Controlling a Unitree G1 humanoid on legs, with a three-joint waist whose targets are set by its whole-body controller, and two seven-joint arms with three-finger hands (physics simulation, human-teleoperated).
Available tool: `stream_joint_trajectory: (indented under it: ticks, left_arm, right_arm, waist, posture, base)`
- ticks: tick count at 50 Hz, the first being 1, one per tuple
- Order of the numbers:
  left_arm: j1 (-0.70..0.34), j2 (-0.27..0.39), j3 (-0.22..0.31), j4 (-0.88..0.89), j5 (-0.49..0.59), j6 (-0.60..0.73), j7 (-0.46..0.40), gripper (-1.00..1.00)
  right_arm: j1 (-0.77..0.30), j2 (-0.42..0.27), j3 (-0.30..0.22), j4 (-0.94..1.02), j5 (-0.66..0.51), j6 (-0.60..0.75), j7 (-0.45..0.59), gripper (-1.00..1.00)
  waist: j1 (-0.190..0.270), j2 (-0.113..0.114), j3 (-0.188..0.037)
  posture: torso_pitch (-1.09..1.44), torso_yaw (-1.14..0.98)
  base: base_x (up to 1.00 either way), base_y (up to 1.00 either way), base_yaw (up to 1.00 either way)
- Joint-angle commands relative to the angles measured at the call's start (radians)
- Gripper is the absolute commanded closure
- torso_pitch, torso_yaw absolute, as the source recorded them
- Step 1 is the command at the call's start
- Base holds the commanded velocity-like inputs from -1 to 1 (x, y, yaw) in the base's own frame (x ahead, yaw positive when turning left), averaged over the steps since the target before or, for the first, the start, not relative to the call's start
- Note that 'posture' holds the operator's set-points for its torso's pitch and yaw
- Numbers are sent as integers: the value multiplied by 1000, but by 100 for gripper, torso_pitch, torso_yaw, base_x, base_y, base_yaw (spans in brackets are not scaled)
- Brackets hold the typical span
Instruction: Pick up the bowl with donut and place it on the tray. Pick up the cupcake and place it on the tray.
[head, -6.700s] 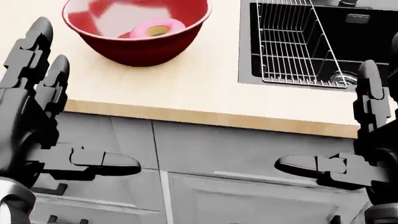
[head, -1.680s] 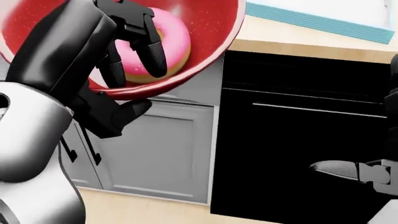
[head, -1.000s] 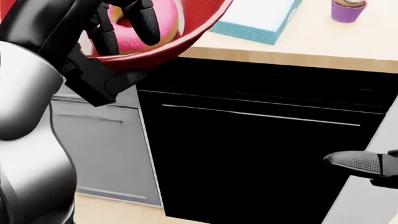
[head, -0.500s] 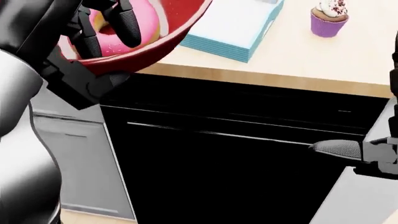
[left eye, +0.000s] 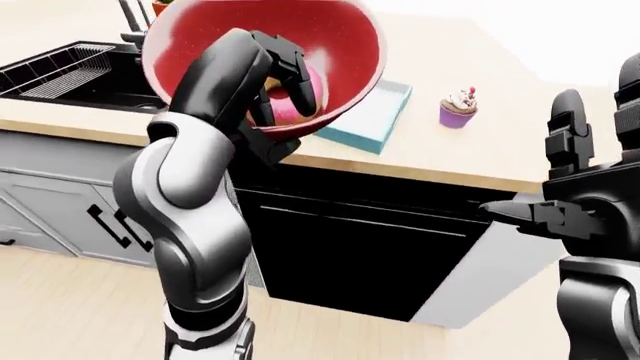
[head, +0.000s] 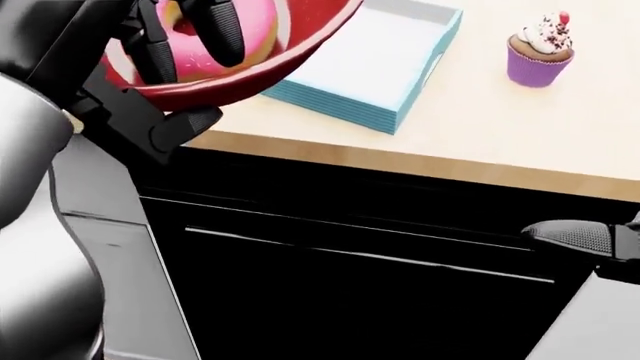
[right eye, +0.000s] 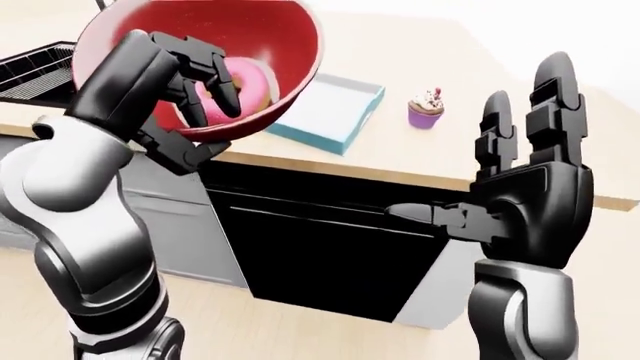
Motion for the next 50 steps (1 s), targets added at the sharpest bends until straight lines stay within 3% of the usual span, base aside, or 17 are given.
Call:
stream_joint_trajectory:
  ticks: [1, 8, 12, 14, 16, 20, 24, 26, 28, 32, 35, 38, 39, 43, 45, 47, 50]
  left_arm:
    - [-27, 1, 7, -22, 10, -11, 19, 100]
    - [-30, -2, 6, -24, 14, -11, 16, 100]
    - [-28, -4, 6, -23, 14, -13, 17, 100]
    - [-27, -5, 6, -24, 15, -13, 18, 100]
    - [-29, -5, 6, -25, 16, -13, 18, 100]
    - [-37, -3, 7, -33, 21, -6, 7, 100]
    - [-34, -3, 8, -33, 21, -9, 8, 100]
    - [-35, -4, 7, -31, 20, -10, 9, 100]
    - [-35, -3, 7, -30, 20, -10, 10, 100]
    - [-34, -5, 6, -33, 23, -9, 6, 100]
    - [-30, -4, 8, -33, 20, -11, 9, 100]
    - [-32, 0, 10, -34, 20, -10, 5, 100]
    - [-33, 0, 10, -35, 21, -8, 3, 100]
    - [-32, 0, 9, -34, 20, -10, 5, 100]
    - [-35, 0, 9, -33, 21, -9, 3, 100]
    - [-35, 0, 9, -33, 20, -10, 4, 100]
    - [-31, -2, 7, -34, 21, -11, 4, 100]
  right_arm:
    - [-12, -10, -4, -21, 4, -24, 5, -100]
    - [-8, -9, -3, -22, 4, -28, 4, -100]
    - [-2, -6, -4, -27, 6, -30, 4, -100]
    - [0, -4, -4, -28, 9, -30, 3, -100]
    - [1, -3, -8, -26, 15, -29, -1, -100]
    - [2, -2, -8, -25, 13, -33, -6, -100]
    - [3, -3, -9, -26, 18, -30, -10, -100]
    - [7, -2, -13, -24, 23, -34, -7, -100]
    - [11, -2, -14, -22, 23, -37, -6, -100]
    - [14, -2, -11, -24, 21, -40, -4, -100]
    - [14, -2, -1, -29, 9, -39, 0, -100]
    - [12, 0, 4, -31, 2, -37, 4, -100]
    - [11, 1, 3, -31, 1, -38, 6, -100]
    - [0, -5, -4, -37, 12, -24, 3, -100]
    - [-2, -7, -4, -37, 12, -22, 2, -100]
    - [-4, -8, -5, -39, 15, -20, -1, -100]
    - [1, -7, -8, -41, 17, -23, 1, -100]
  waist:
    - [1, -8, -21]
    - [17, -32, 1]
    - [30, -84, 12]
    - [28, -146, -14]
    - [28, -132, 21]
    - [28, -121, 6]
    - [7, -26, -4]
    - [2, -29, -32]
    - [3, 5, -11]
    - [15, -11, -22]
    - [24, -51, 9]
    - [29, -145, -10]
    - [23, -93, 10]
    - [19, -62, -2]
    - [10, -61, -35]
    - [4, -57, 9]
    - [8, -56, 13]
  posture:
    - [0, 0]
    - [0, 0]
    - [0, 0]
    - [0, 0]
    - [0, 0]
    - [0, 0]
    - [0, 0]
    - [0, 0]
    - [0, 0]
    - [0, 0]
    - [0, 0]
    - [0, 0]
    - [0, 0]
    - [0, 0]
    - [0, 0]
    - [0, 0]
    - [0, 0]
  base:
    - [15, 0, 0]
    - [25, 0, 0]
    - [49, 0, 0]
    - [50, 0, 0]
    - [14, 0, 0]
    - [0, 0, 0]
    - [0, -3, -10]
    - [0, 0, -63]
    - [0, 0, -80]
    - [0, 0, -72]
    - [0, 0, 0]
    - [0, 0, 0]
    - [0, 0, 0]
    - [0, 0, 0]
    - [9, 0, 0]
    - [34, 0, 0]
    - [45, 0, 0]
